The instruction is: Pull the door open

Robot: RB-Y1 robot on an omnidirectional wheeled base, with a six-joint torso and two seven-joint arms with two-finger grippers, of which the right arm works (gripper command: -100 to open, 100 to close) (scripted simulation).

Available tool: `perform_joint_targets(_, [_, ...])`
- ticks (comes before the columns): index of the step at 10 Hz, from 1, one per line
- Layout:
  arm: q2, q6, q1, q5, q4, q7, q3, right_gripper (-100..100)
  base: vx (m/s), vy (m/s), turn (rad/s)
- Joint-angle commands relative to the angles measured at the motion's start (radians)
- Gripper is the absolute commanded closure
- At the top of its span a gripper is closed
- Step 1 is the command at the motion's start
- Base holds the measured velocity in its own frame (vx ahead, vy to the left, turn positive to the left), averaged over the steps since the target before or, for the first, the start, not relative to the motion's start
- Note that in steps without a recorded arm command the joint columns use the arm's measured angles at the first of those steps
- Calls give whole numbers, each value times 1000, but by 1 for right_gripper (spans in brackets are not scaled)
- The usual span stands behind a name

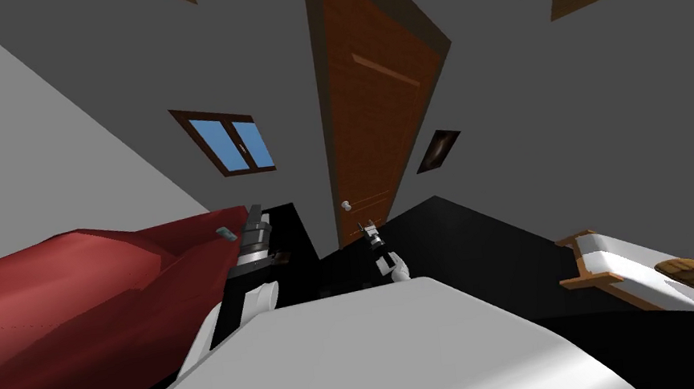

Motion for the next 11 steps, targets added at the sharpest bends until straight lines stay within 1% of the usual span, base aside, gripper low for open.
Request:
perform_joint_targets(1, [6, -4, -17, 13, 39, 33, 0, -100, 102, 2, 31])
perform_joint_targets(2, [10, -8, -27, 20, 64, 51, -1, -100, 96, -8, 24])
perform_joint_targets(3, [17, -14, -44, 33, 107, 83, -2, -100, 113, -30, 34])
perform_joint_targets(6, [27, -23, -68, 51, 167, 127, -3, -100, 100, -24, 22])
perform_joint_targets(9, [44, -35, -100, 74, 244, 184, -4, -100, 105, -47, 20])
perform_joint_targets(10, [40, -48, -112, 64, 264, 179, -11, -100, 53, -24, 8])
perform_joint_targets(11, [31, -46, -112, 44, 266, 199, 3, -100, -19, 12, 203])
